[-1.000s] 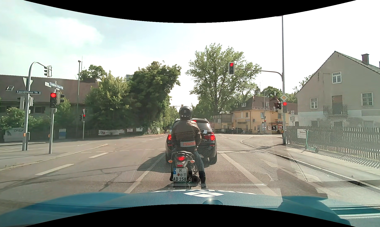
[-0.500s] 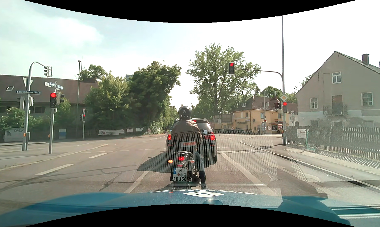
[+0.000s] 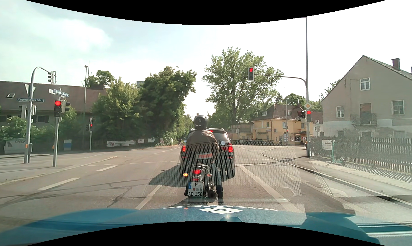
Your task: Follow the waypoints while adhering to traffic rules and regulations
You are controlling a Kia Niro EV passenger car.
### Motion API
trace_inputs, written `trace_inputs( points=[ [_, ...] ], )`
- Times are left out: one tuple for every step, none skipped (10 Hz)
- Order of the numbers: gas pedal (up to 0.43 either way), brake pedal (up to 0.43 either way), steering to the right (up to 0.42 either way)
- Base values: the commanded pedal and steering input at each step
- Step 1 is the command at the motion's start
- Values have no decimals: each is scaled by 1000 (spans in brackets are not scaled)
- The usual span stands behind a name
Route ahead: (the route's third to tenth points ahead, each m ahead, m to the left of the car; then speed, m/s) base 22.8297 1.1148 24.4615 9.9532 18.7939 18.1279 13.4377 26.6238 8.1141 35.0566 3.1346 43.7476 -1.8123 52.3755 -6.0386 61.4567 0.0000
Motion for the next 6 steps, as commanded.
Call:
trace_inputs(
  points=[
    [0, 317, -11],
    [0, 317, -11],
    [0, 317, -11],
    [0, 317, -11],
    [0, 317, -11],
    [0, 317, -11]
  ],
)
